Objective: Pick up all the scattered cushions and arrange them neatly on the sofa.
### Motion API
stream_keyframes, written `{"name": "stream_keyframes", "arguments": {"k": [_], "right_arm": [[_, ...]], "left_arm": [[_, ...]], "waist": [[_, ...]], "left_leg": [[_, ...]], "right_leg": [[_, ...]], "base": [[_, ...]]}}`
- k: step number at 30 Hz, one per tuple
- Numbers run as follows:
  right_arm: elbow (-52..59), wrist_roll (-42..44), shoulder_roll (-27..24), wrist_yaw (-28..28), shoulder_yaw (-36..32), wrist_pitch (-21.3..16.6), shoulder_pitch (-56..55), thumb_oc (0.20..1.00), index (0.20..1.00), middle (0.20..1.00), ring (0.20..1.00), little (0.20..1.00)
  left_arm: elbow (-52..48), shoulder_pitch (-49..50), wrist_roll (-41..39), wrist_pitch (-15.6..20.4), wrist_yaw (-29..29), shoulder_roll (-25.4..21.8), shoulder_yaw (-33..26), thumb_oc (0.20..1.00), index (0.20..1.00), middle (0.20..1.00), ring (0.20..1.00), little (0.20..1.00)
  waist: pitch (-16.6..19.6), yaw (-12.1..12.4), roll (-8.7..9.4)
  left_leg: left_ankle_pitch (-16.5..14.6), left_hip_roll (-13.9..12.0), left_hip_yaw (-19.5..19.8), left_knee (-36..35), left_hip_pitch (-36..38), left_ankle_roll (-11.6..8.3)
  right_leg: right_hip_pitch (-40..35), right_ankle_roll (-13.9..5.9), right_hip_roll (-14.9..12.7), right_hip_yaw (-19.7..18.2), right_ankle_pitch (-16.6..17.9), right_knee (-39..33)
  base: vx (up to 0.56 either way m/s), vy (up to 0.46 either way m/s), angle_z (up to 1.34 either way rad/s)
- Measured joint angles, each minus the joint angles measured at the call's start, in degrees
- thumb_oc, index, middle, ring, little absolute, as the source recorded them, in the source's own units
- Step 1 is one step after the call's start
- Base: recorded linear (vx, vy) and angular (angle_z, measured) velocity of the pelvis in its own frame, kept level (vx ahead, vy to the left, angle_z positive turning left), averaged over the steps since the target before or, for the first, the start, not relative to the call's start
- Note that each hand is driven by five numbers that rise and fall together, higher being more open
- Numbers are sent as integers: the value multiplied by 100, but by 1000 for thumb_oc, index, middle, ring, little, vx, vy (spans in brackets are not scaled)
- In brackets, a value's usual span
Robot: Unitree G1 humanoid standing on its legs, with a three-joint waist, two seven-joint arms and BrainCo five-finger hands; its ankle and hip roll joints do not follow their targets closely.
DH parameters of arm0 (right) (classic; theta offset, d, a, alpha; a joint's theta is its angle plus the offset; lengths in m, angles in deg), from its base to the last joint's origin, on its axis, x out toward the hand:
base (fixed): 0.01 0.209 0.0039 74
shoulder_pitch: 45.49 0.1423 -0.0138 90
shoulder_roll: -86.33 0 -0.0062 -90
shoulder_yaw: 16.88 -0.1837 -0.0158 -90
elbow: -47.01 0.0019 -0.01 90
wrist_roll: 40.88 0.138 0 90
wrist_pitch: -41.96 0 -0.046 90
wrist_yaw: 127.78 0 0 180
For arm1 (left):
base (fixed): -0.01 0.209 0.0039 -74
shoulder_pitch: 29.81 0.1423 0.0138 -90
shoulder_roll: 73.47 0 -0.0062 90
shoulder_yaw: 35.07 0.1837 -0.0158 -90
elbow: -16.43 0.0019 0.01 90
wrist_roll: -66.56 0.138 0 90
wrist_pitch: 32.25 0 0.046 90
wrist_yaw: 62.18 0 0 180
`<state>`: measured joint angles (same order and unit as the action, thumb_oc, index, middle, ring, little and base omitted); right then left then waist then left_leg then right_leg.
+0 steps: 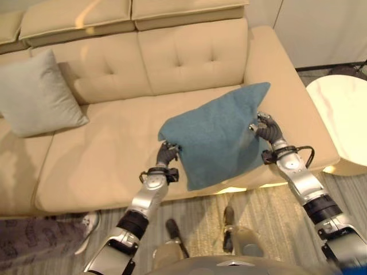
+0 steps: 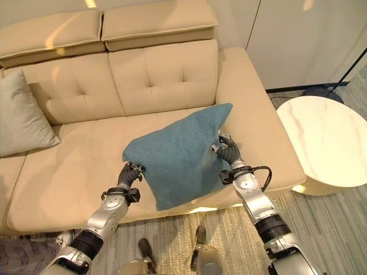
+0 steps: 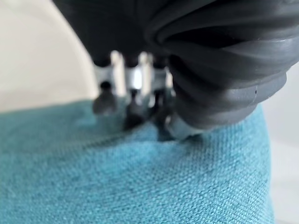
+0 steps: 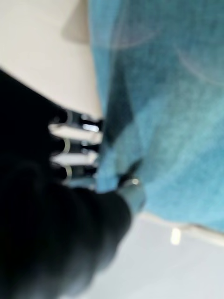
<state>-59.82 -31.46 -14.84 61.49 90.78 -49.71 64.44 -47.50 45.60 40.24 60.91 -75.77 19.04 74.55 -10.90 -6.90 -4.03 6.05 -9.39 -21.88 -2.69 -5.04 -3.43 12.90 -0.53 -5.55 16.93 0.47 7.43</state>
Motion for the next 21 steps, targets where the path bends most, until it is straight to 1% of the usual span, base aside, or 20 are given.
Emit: {"name": "stream_keyframes", "arguments": {"k": [1,2,4,6,7,11,13,16,18,21], "right_arm": [[5,0,25,0,1,0,1,200,200,200,200,200],[32,-1,23,0,2,0,23,200,200,200,200,200],[124,-1,43,0,25,0,77,200,200,200,200,200],[149,-2,134,0,80,1,87,200,200,200,200,200],[148,-2,162,0,88,1,105,200,200,200,200,200],[41,-2,138,13,185,2,495,200,200,200,200,200],[-64,1,56,59,220,5,729,200,200,200,200,200],[-338,23,-172,145,314,10,1356,200,200,200,200,200],[-522,176,-337,268,316,10,1993,200,200,200,200,200],[-565,321,-400,426,228,-5,2422,200,200,200,200,200]], "left_arm": [[0,1,-1,-1,0,-47,-4,200,200,200,200,200],[0,7,-1,-1,17,-72,9,200,200,200,200,200],[0,-7,0,0,19,-84,-16,200,200,200,200,200],[0,-8,0,0,18,-171,-161,200,200,200,200,200],[-1,-22,0,1,14,-202,-172,200,200,200,200,200],[-1,-371,2,28,-37,-511,-214,200,200,200,200,200],[0,-575,-3,65,-69,-592,-270,200,200,200,200,200],[0,-1047,-3,103,-104,-678,-262,200,200,200,200,200],[0,-1600,-6,176,-194,-774,-225,200,200,200,200,200],[-4,-2000,-11,358,-296,-797,-163,200,200,200,200,200]], "waist": [[2,14,18],[0,74,24],[-7,182,20],[-26,227,31],[-34,260,44],[-70,395,89],[-82,447,112],[-102,471,139],[-125,477,178],[-149,467,218]], "left_leg": [[-29,130,-9,-24,4,45],[-89,281,-111,-26,12,136],[-165,415,-237,-32,-2,251],[-221,547,-265,-33,-13,336],[-233,577,-275,-33,-20,353],[-220,649,-275,-16,-260,397],[-208,647,-268,-11,-318,412],[-171,646,-270,-20,-424,432],[-155,630,-269,-18,-481,442],[-154,608,-264,-16,-486,442]], "right_leg": [[68,-32,-72,-70,8,56],[161,-75,-203,-198,19,140],[320,-175,-350,-392,49,217],[369,-305,-487,-458,53,261],[392,-328,-510,-489,62,263],[599,-430,-580,-514,148,193],[606,-403,-566,-510,222,102],[646,-418,-544,-505,341,-49],[623,-415,-509,-482,454,-218],[563,-397,-475,-467,507,-350]], "base": [[4,170,-23],[-2,117,-29],[4,82,-32],[-20,83,-8],[-27,47,-2],[-7,-5,2],[0,0,0],[6,-27,-1],[5,-39,-2],[-14,-51,-1]]}}
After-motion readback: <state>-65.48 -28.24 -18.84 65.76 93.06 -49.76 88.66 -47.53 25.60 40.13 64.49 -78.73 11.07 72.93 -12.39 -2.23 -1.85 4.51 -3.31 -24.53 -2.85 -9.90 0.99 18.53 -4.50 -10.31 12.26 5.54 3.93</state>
